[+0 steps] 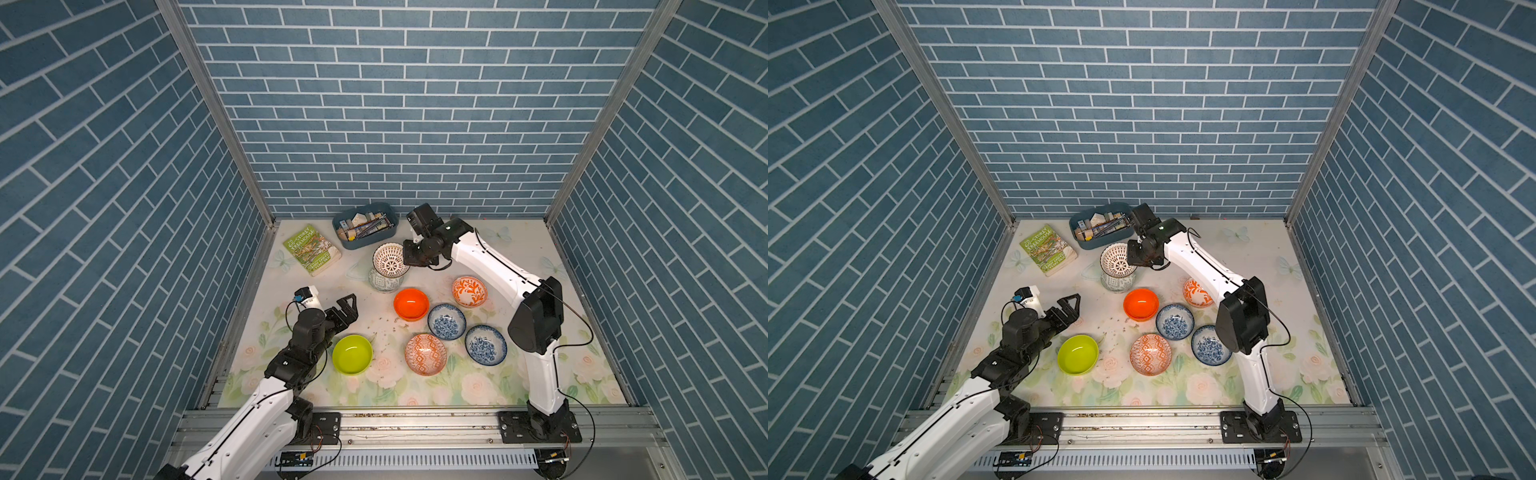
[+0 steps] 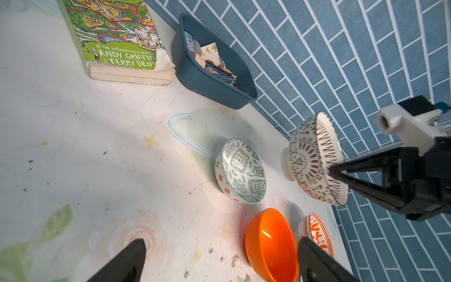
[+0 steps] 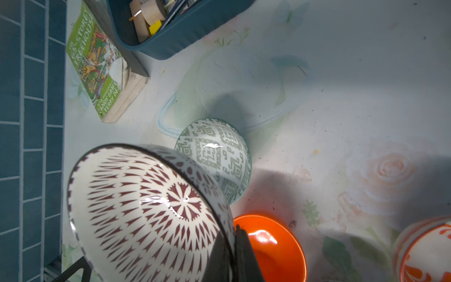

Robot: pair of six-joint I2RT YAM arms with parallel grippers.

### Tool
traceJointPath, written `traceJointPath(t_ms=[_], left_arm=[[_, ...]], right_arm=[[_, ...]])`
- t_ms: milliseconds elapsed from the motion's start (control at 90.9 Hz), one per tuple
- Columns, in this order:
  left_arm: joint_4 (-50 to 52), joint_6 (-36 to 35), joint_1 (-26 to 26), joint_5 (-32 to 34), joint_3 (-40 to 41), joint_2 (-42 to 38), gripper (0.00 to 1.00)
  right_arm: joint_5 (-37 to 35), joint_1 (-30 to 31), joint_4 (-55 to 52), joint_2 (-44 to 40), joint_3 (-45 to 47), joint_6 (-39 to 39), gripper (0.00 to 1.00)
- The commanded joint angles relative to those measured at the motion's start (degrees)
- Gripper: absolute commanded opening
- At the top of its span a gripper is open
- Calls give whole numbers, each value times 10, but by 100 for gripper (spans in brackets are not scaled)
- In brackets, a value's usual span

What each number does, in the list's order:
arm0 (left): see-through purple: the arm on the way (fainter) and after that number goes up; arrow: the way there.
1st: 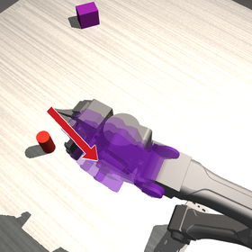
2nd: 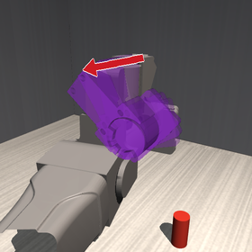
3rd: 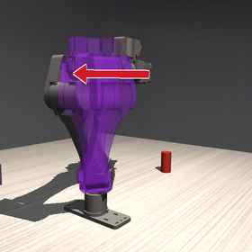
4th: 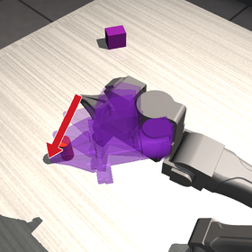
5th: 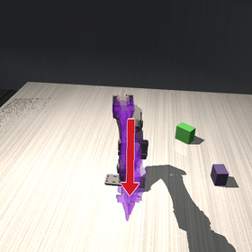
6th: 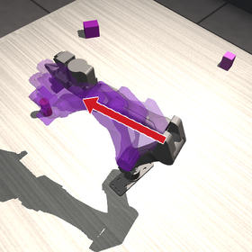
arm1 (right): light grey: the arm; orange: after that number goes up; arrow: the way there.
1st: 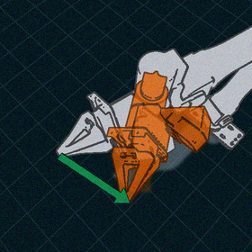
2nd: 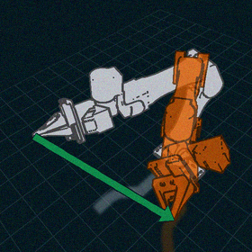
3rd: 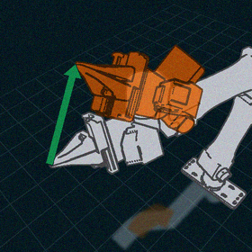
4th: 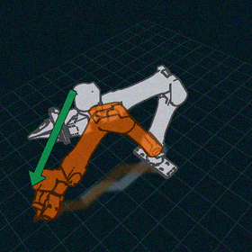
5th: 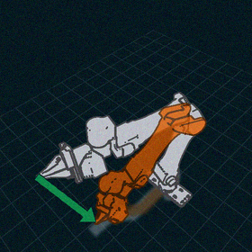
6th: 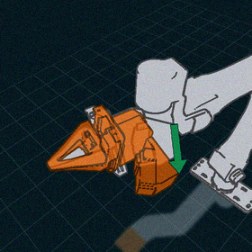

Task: Stack the bowls
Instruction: Place the bowl on the bowl.

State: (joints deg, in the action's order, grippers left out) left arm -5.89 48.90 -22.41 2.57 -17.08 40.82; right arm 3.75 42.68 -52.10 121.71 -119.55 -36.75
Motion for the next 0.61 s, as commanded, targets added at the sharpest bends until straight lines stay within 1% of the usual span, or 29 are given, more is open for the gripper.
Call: traceJointPath(t_ms=[0,99,209,594], left_arm=[[-2,-2,2,5,-8,10,100],[-7,-5,2,3,-11,22,100],[-12,-6,3,2,-14,32,100],[-26,-9,10,-7,-10,41,100]], right_arm=[[2,-1,-15,23,-51,25,0],[2,-2,-25,62,-83,28,0],[2,-2,-28,84,-99,31,0],[2,-6,-23,116,-105,30,0]])
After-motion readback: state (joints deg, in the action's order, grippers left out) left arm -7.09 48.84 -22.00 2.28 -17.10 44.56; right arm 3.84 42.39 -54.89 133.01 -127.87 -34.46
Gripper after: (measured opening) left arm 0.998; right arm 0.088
